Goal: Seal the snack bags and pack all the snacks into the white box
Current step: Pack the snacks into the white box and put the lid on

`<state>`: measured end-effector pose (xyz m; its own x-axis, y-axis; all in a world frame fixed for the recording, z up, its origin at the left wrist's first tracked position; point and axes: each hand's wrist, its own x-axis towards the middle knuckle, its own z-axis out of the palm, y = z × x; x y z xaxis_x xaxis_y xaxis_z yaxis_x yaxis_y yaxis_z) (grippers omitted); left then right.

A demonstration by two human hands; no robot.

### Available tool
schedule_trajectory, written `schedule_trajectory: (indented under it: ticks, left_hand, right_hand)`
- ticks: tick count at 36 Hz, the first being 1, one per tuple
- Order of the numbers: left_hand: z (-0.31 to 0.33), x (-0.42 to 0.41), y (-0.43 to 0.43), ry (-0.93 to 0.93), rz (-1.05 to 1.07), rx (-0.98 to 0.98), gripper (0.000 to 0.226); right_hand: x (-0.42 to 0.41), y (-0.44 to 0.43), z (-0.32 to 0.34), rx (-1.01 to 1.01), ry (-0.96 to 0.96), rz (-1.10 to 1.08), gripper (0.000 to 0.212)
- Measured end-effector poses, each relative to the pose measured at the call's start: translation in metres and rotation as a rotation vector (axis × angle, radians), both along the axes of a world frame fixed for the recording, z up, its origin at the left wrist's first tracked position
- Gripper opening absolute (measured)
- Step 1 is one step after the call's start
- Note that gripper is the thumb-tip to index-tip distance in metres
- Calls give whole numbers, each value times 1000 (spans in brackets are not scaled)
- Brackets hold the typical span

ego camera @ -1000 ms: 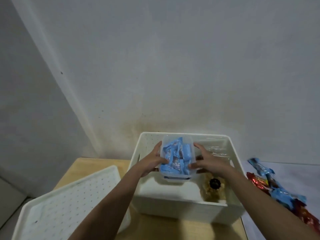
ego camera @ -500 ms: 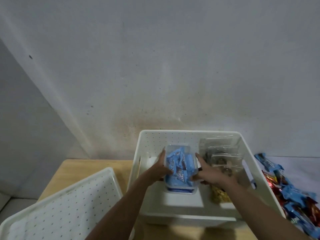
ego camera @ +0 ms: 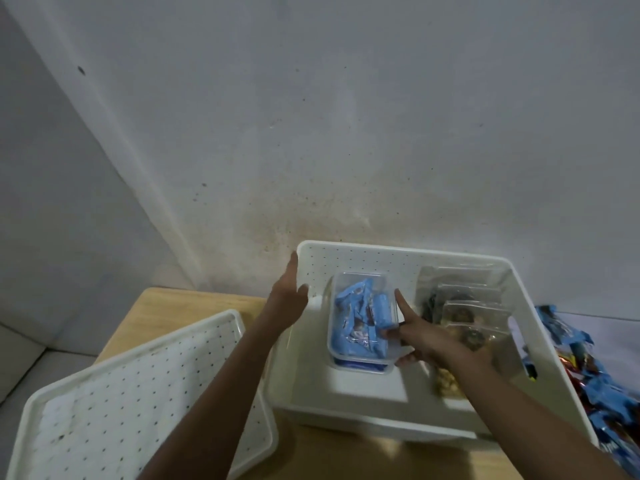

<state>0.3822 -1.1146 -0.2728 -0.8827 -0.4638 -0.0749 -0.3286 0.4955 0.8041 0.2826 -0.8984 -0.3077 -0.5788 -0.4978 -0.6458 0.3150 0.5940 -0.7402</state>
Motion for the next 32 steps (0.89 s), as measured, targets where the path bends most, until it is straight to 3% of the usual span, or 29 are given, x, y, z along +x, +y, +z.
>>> schedule_trajectory:
  ticks: [6, 17, 23, 26, 28, 32]
  left_hand:
    - [6, 3, 7, 2, 35, 119, 55]
    - [27, 9, 22, 38, 50, 129, 44]
    - [28, 5, 26, -80, 122, -16, 48]
    - [16, 1, 22, -162, 197, -303, 49]
    - [12, 0, 25, -119, 224, -460, 50]
    - [32, -19, 63, 54, 205, -426, 46]
  right_hand:
    - [12, -27, -1, -9, -3, 41, 94]
    - [23, -46, -1, -99, 24, 72, 96]
    - [36, -40, 18, -129, 121, 138, 87]
    - [30, -29, 35, -105, 172, 172, 90]
    - [21, -14, 51, -125, 192, 163, 85]
    - [-5, 40, 82, -235, 281, 60, 65]
